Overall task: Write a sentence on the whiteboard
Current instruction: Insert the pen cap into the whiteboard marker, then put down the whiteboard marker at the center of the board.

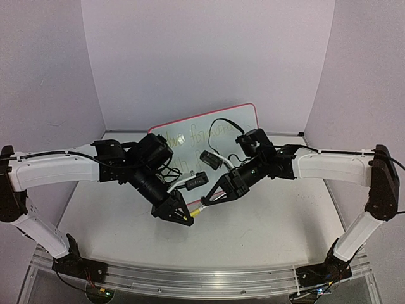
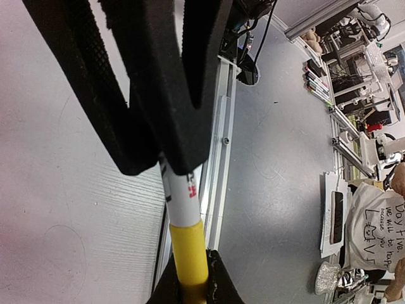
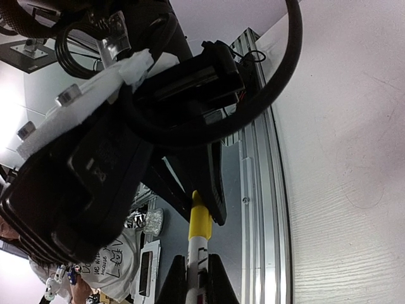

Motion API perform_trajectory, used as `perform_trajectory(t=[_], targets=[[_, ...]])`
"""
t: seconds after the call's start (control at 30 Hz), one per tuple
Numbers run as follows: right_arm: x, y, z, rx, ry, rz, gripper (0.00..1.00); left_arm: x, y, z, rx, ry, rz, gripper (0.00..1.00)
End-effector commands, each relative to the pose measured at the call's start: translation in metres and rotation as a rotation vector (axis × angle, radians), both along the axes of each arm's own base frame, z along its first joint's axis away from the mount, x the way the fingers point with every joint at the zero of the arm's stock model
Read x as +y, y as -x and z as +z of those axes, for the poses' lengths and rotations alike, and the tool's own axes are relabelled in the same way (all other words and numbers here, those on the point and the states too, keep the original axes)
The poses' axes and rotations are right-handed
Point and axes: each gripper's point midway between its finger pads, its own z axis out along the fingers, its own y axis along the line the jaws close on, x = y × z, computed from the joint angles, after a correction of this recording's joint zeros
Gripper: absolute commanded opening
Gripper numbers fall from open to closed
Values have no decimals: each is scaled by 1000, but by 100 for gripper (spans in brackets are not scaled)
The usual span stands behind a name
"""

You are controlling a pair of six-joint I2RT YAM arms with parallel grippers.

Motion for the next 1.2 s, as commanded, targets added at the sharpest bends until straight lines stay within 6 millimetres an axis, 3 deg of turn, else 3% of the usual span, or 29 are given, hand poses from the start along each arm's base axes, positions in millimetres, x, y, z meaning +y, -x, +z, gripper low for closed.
perform_trajectory(t=[0.0,0.07,0.2,0.33,0.43,0.53,0.63,0.77,0.87,1.07,1.17], targets=[[17,10,14,-116,-60,8,0,-43,-37,88,-298,338,26,8],[5,-12,12,-140,-33,-87,0,-31,-45,71,-321,264,93,26],[-48,-82,0,-185,79,-403,0,8,-78,33,-366,92,330,67],[-108,-130,-21,-207,238,-677,0,54,-112,11,-378,-10,590,83],[-162,-159,-51,-238,449,-914,0,89,-134,0,-332,-31,772,87],[-216,-176,-76,-248,630,-1131,0,124,-154,-7,-323,-57,949,93],[-252,-187,-92,-277,741,-1283,0,154,-170,-21,-300,-111,1084,96],[-272,-210,-89,-336,719,-1438,0,193,-195,-36,-234,-127,1243,98],[-284,-226,-89,-364,695,-1555,0,212,-211,-41,-225,-126,1316,99],[-299,-252,-110,-390,703,-1655,2,253,-243,-50,-236,-148,1449,99],[-301,-258,-121,-389,714,-1655,9,273,-257,-43,-276,-129,1514,99]])
